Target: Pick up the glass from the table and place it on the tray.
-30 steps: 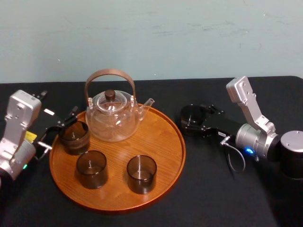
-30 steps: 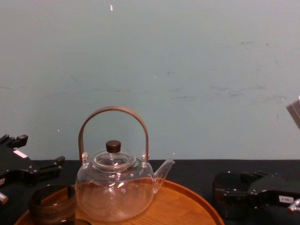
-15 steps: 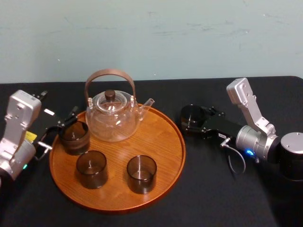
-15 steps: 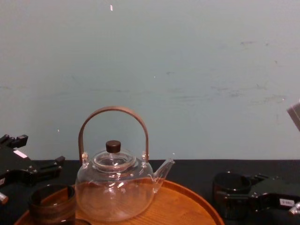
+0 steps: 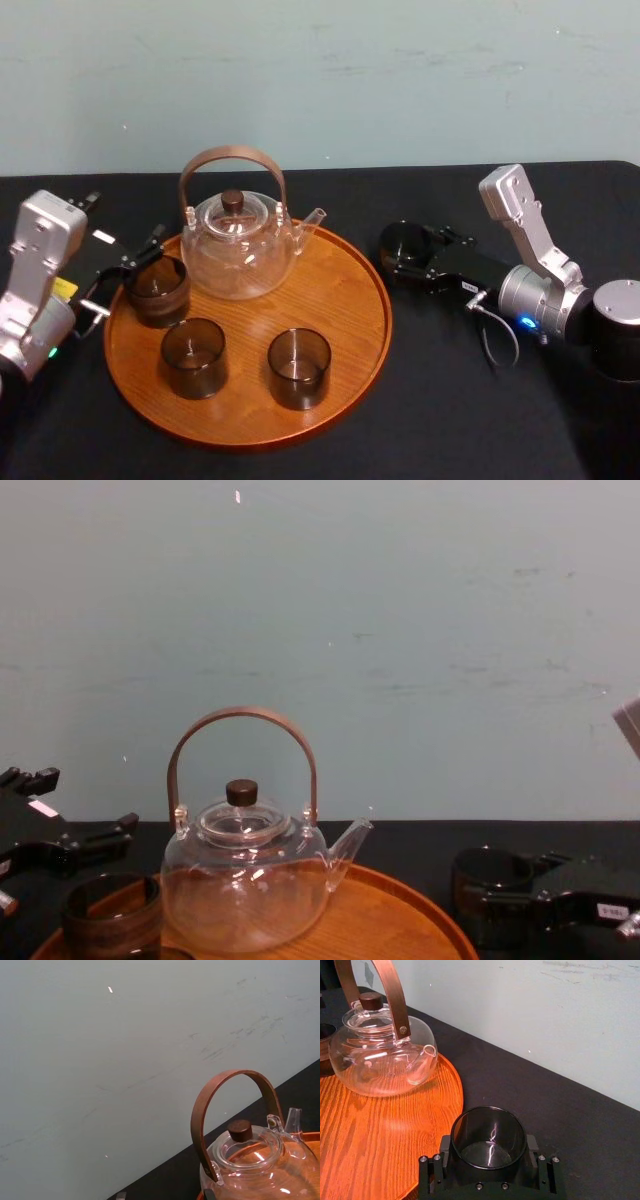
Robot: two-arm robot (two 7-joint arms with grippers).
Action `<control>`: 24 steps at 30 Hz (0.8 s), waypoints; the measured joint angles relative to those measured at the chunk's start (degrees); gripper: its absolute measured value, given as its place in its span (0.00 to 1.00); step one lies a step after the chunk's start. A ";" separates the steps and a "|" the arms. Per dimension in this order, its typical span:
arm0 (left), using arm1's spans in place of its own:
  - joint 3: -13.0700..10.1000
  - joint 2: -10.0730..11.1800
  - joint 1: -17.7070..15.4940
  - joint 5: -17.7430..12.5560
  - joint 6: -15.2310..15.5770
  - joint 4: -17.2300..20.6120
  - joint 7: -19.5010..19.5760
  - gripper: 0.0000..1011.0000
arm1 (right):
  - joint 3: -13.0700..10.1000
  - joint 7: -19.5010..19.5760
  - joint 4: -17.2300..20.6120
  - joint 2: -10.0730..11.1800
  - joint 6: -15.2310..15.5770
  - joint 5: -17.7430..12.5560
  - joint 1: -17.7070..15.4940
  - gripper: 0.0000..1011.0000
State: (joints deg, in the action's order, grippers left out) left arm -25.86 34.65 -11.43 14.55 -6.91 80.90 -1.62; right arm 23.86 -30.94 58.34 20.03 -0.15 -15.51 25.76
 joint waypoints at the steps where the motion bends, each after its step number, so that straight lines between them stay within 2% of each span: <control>1: 0.00 0.00 0.00 0.00 0.00 0.00 0.00 0.99 | -0.01 0.01 0.01 0.00 0.01 0.00 0.00 0.89; 24: 0.00 0.00 0.00 0.00 0.00 0.00 0.00 0.99 | -0.18 0.01 0.23 0.04 -0.01 -0.10 -0.10 0.88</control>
State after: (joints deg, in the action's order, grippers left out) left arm -25.86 34.65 -11.43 14.55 -6.91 80.90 -1.62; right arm 23.68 -30.93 58.57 20.07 -0.16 -15.61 25.66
